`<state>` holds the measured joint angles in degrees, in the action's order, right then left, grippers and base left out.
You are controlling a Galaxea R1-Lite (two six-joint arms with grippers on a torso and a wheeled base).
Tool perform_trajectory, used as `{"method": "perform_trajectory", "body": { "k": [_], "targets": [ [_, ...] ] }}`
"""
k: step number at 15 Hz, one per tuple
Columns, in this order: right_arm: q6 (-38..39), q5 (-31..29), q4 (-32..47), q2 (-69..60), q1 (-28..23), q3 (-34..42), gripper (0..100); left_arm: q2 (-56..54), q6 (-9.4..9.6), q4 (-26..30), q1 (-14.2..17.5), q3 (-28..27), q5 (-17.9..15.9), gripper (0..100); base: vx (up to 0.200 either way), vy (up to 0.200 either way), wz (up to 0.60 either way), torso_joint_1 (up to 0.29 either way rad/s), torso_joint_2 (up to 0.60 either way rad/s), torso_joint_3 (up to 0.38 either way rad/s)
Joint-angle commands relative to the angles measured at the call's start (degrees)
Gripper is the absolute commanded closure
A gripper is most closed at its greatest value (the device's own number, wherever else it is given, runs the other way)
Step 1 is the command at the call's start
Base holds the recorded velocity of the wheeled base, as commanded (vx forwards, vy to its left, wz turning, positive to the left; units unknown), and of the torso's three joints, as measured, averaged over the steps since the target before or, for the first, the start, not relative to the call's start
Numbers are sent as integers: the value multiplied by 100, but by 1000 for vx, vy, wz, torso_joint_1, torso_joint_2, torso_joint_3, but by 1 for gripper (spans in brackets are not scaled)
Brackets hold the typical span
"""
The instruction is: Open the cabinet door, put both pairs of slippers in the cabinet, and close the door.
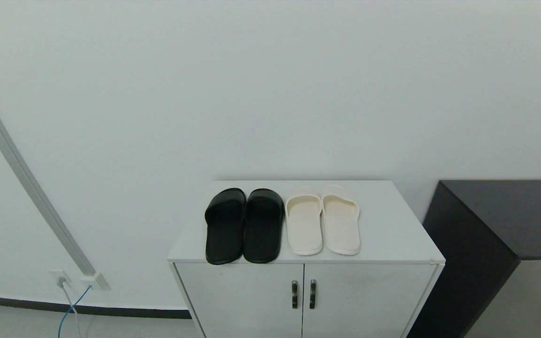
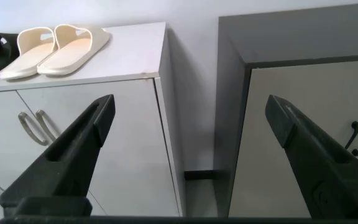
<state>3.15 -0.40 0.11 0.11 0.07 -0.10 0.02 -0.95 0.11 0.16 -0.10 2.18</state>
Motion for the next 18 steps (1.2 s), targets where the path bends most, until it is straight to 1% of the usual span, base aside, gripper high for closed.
{"method": "perform_trajectory", "body": {
  "k": [1,6,7,8,9,10,11,12,13,14,15,16,17,18],
  "targets": [
    [-7,31,15,7,1,-8,0,-2,-2,-2,2,1,2,100,0,0,0,0,0,0],
    [2,14,-11,-2,1,1,0,-2,-19,-2,2,1,2,100,0,0,0,0,0,0],
    [2,23,-29,59,10,-113,0,-2,-19,-2,2,1,2,100,0,0,0,0,0,0],
    [178,14,-11,481,37,-755,0,-2,-10,-2,2,1,2,100,0,0,0,0,0,0],
    [336,67,33,886,28,-966,0,6,-2,-2,2,1,2,100,0,0,0,0,0,0],
    [37,278,51,1228,28,-887,0,-2,-2,7,2,1,2,100,0,0,0,0,0,0],
    [-60,506,-2,1633,28,-878,0,-2,-2,-2,2,1,2,100,0,0,0,0,0,0],
    [-68,647,-37,2063,37,-992,0,6,34,7,2,-8,-16,100,0,0,0,0,0,0],
    [-68,805,-81,2617,63,-1142,0,-2,25,7,2,1,-7,100,0,0,0,0,0,0],
    [-42,937,-283,3127,133,-1291,0,-2,16,7,2,1,-7,100,0,0,0,0,0,0],
    [46,954,-644,3680,274,-1388,0,-2,-2,-2,2,1,-7,100,0,0,0,0,0,0],
    [195,910,-1039,4146,520,-1467,0,-2,-2,-2,2,1,-7,100,0,0,0,0,0,0],
    [415,831,-1364,4621,828,-1599,0,6,7,7,2,1,-16,100,0,0,0,0,0,0],
    [679,541,-1567,5052,1250,-1792,0,-2,16,7,2,-8,-16,100,0,0,0,0,0,0]
  ]
}}
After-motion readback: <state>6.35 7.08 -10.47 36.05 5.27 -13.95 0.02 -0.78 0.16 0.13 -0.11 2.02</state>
